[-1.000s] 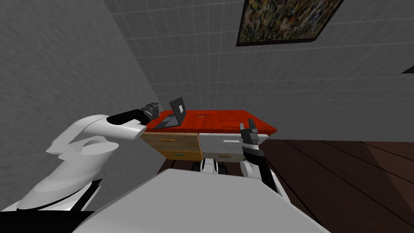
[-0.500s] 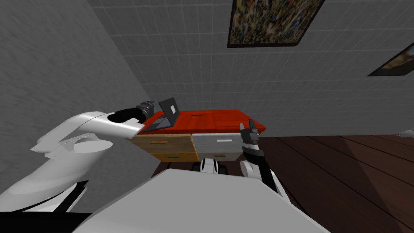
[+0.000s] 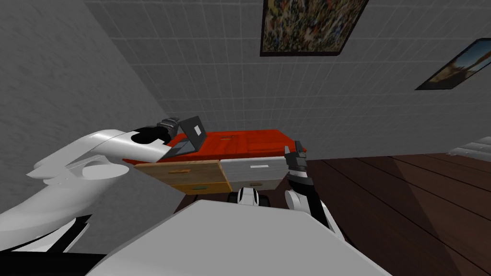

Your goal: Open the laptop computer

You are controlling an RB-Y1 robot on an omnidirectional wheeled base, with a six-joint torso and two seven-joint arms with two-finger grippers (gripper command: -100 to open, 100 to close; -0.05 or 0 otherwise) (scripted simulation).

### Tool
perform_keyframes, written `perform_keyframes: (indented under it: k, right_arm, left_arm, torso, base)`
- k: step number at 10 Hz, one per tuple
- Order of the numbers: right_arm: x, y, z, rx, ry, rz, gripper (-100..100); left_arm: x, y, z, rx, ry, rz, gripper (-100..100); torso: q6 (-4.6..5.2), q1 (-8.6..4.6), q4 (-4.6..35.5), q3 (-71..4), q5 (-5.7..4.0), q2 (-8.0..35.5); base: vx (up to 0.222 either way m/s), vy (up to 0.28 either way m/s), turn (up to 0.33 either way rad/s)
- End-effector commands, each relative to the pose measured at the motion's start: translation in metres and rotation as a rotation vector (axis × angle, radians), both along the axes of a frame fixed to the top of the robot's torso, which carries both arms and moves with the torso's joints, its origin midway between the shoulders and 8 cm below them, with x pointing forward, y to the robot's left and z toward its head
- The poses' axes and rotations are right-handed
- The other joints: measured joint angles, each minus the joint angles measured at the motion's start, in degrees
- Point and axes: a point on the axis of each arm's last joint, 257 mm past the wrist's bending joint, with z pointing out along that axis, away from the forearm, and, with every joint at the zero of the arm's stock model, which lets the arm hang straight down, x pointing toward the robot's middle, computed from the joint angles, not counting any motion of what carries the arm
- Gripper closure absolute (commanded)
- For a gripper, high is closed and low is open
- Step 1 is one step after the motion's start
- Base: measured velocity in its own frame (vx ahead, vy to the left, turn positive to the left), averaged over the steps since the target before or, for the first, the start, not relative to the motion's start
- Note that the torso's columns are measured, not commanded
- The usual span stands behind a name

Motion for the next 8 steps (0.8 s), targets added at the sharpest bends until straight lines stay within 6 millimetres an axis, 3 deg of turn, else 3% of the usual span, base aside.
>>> perform_keyframes:
  k: [1, 2, 4, 5, 6, 8]
  right_arm:
    - [0.000, 0.000, 0.000, 0.000, 0.000, 0.000, 0]
    - [0.000, 0.000, 0.000, 0.000, 0.000, 0.000, 0]
    - [0.000, 0.000, 0.000, 0.000, 0.000, 0.000, 0]
    - [0.000, 0.000, 0.000, 0.000, 0.000, 0.000, 0]
    - [0.000, 0.000, 0.000, 0.000, 0.000, 0.000, 0]
    - [0.000, 0.000, 0.000, 0.000, 0.000, 0.000, 0]
  left_arm:
    - [0.016, -0.011, -0.005, -0.020, -0.001, -0.034, -100]
    - [0.025, -0.013, -0.015, -0.036, 0.013, -0.042, -100]
    - [0.032, -0.025, -0.009, -0.035, -0.001, -0.071, -100]
    - [0.043, -0.030, -0.019, -0.049, 0.016, -0.085, -100]
    - [0.049, -0.041, -0.012, -0.047, 0.001, -0.110, -100]
    - [0.064, -0.056, -0.022, -0.056, 0.019, -0.146, -100]
  torso:
    - [-0.08, 0.09, 0.0, 0.0, 0.04, 0.0]
    - [0.08, -0.08, 0.0, -0.1, -0.01, -0.1]
    - [0.07, -0.26, 0.0, 0.0, -0.08, -0.1]
    - [0.07, -0.30, 0.0, 0.0, -0.09, 0.0]
    - [-0.02, -0.24, 0.0, 0.0, -0.07, 0.0]
    - [0.00, -0.23, 0.0, 0.0, -0.06, -0.1]
  base:
    - [0.029, -0.002, 0.155]
    - [0.034, 0.012, 0.271]
    - [0.021, 0.007, 0.062]
    - [0.021, 0.011, 0.242]
    - [0.023, 0.001, 0.202]
    - [0.034, -0.002, 0.225]
